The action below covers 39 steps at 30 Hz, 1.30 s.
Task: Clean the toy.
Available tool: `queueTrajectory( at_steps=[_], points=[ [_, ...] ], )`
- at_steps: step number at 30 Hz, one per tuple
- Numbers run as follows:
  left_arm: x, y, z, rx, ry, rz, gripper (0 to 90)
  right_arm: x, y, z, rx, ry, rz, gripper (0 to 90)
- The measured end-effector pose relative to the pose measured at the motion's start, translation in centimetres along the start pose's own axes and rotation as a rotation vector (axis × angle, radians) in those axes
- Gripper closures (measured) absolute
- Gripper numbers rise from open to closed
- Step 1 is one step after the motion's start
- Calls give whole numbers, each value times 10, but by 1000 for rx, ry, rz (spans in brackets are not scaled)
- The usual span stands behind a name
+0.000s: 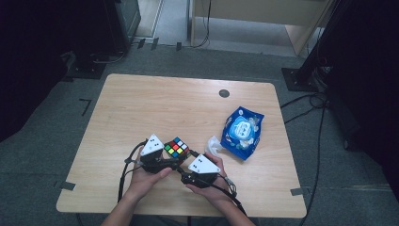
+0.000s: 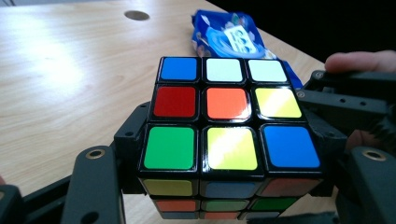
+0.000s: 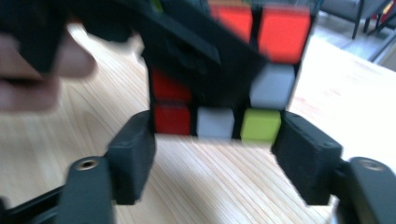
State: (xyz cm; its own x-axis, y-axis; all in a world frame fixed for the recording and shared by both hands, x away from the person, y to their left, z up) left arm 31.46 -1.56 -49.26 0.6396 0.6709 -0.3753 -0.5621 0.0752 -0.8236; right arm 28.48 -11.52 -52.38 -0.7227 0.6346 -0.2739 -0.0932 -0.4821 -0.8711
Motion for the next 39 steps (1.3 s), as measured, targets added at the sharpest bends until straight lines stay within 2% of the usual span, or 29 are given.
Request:
queueTrajectory(
  at_steps=[1,3,4,5,6,7,8,9,10,12,14,15,16,17,18,19,21,23,25,30,32,33,35,37,38,39],
  points=[
    [2,-1,2,-7,-5,4,338,-2,3,-1,21,-1,2,290],
    [8,-5,7,-39,-27,14,338,-8,11,-1,56,19,-10,336],
    [11,-7,10,-56,-36,22,338,-14,14,1,67,39,-21,383],
    [13,-9,12,-69,-36,32,338,-19,16,2,73,44,-62,450],
    [15,-10,14,-80,-29,42,338,-23,18,4,75,42,-105,513],
    [15,-10,14,-86,-26,46,338,-30,18,7,59,12,-206,613],
    [14,-11,15,-99,-26,41,338,-32,17,9,44,-26,-280,665],
    [14,-11,15,-103,-25,36,338,-36,13,12,1,-97,-391,720],
    [12,-11,15,-116,-27,26,338,-36,12,12,-8,-108,-415,728],
    [9,-10,14,-126,-37,1,338,-41,7,15,-21,-106,-527,651],
    [6,-9,12,-133,-39,-15,338,-48,3,19,-57,-118,-687,514],
    [6,-8,12,-135,-40,-19,338,-51,2,21,-66,-134,-774,435],
    [5,-7,11,-135,-39,-26,338,-54,1,22,-84,-146,-826,388],
    [4,-6,10,-132,-40,-31,338,-57,-1,24,-107,-183,-918,352],
    [3,-4,7,-133,-49,-41,338,-59,-1,25,-119,-203,-963,319],
    [2,-2,6,-130,-51,-46,338,-62,-3,27,-141,-232,-1041,277],
    [-2,1,2,-125,-62,-72,338,-63,-4,27,-157,-269,-1102,226],
    [-7,5,-2,-118,-68,-103,338,-62,-6,26,-161,-304,-1155,192],
    [-14,8,-6,-118,-71,-135,338,-58,-6,24,-153,-333,-1180,177],
    [-24,11,-9,-128,-56,-178,338,-51,-3,17,-106,-360,-1202,188],
    [-27,12,-9,-128,-49,-189,338,-46,-2,14,-86,-390,-1215,248],
    [-27,13,-10,-127,-50,-197,337,-45,-4,14,-96,-418,-1221,303],
    [-27,13,-10,-128,-42,-189,337,-44,-4,13,-96,-422,-1215,307],
    [-25,13,-10,-107,-29,-170,336,-44,-5,15,-95,-424,-1200,342],
    [-25,14,-11,-93,-31,-175,335,-44,-6,17,-85,-401,-1162,342],
    [-25,14,-11,-88,-31,-174,335,-44,-8,18,-69,-356,-1088,343]
  ],
)
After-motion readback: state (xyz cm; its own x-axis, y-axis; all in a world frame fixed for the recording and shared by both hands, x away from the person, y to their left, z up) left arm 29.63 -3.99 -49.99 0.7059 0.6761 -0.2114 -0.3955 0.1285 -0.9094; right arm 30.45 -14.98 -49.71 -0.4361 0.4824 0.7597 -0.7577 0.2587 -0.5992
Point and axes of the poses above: each handheld gripper's, and its own axes: z roughly backward along the jaws, y roughly out of its underside, x roughly to its left, the point moved 7 cm from there along -z, roughly forward along the jaws, and after that the axes turned 11 degrees about z, right-handed, at the moved point
